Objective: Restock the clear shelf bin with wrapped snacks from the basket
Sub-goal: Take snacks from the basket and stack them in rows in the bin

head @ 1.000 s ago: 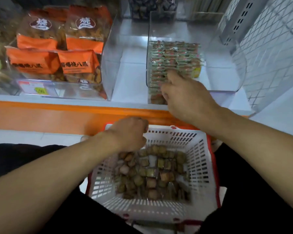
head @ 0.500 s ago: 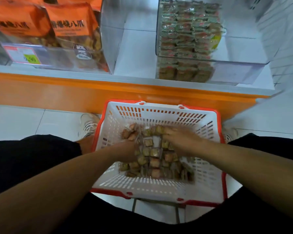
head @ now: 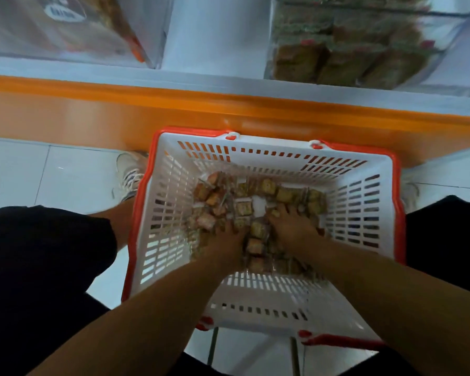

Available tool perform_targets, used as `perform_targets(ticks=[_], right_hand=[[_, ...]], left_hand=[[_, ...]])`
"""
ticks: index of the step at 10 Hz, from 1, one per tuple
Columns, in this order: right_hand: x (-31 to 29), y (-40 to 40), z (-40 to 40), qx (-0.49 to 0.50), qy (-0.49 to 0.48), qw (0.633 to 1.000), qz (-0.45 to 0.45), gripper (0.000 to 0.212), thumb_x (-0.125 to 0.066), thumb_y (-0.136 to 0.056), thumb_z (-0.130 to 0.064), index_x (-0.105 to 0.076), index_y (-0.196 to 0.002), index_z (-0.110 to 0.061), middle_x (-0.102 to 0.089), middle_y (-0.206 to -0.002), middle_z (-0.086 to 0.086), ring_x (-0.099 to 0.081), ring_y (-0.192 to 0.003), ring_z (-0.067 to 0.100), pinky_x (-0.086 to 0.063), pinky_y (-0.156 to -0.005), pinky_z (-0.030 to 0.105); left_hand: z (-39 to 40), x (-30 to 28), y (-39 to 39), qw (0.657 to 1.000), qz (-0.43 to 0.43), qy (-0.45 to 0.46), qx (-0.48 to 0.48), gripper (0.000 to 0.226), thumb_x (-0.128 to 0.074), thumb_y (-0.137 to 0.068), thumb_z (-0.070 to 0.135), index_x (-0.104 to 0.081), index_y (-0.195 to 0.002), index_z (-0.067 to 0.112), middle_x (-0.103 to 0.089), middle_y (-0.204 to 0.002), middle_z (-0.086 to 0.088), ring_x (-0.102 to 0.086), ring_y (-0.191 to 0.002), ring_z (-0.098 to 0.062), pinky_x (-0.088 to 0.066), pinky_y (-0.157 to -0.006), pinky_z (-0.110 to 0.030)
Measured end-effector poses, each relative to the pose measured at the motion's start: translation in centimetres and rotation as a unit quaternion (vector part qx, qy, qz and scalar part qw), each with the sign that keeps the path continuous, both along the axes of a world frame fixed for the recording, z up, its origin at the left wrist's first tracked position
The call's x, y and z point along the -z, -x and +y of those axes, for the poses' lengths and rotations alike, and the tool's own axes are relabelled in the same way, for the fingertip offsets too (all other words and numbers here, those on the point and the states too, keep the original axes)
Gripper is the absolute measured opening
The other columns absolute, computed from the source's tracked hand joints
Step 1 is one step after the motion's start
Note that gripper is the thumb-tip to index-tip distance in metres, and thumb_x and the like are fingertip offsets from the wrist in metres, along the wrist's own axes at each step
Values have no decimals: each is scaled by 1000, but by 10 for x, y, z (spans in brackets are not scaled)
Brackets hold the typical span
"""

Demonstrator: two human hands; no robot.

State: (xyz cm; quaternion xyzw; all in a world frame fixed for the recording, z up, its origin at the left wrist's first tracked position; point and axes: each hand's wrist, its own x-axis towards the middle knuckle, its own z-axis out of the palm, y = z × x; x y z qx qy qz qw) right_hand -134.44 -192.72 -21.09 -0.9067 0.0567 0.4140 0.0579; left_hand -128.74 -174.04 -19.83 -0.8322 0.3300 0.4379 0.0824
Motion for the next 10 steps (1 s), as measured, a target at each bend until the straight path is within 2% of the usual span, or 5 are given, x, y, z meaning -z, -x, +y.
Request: perform_targets(ticks=[2,5,8,9,10], right_hand=[[2,-5,-2,20,-13,998,49,90,-67,-88,-8,-15,-159,-27,-2,-165,18,-10,-148,50,-42,-106,59],[-11,11,-1,23,-78,990,-114,69,-59,-80,10,-49,-142,-19,-41,-142,13,-41,-131,37,-52,-96,46],[-50,-12,-4,221,-283,924,-135,11,-73,-86,-22,-63,-92,-22,-59,-90,-7,-57,-88,16,-49,-75,32],[-76,-21,-2,239,-296,917,-119,20,-78,-83,-18,-65,-98,-23,-64,-103,-7,-61,-96,15,-52,-80,32],[-111,-34,-3,215,-304,919,-128,31,-84,-77,-19,-64,-99,-26,-61,-112,-5,-60,-103,17,-52,-85,32]], left_hand=[[-1,12,1,1000,12,-25,13,88,-64,-93,42,-6,-159,41,-16,-162,-19,-25,-143,-50,-33,-110,-60],[4,7,-1,998,45,-17,-34,62,-61,-97,33,-37,-154,26,-34,-158,-13,-43,-139,-38,-39,-113,-50],[13,1,-9,994,83,-70,4,59,-66,-95,39,-48,-147,18,-45,-153,-15,-42,-141,-38,-34,-118,-50],[13,-6,-5,984,128,7,-126,6,-57,-100,26,-60,-97,30,-59,-138,-16,-55,-127,-35,-46,-106,-42],[13,-24,-14,973,140,40,-180,9,-57,-99,26,-66,-101,24,-68,-111,-5,-64,-107,-24,-48,-80,-21]])
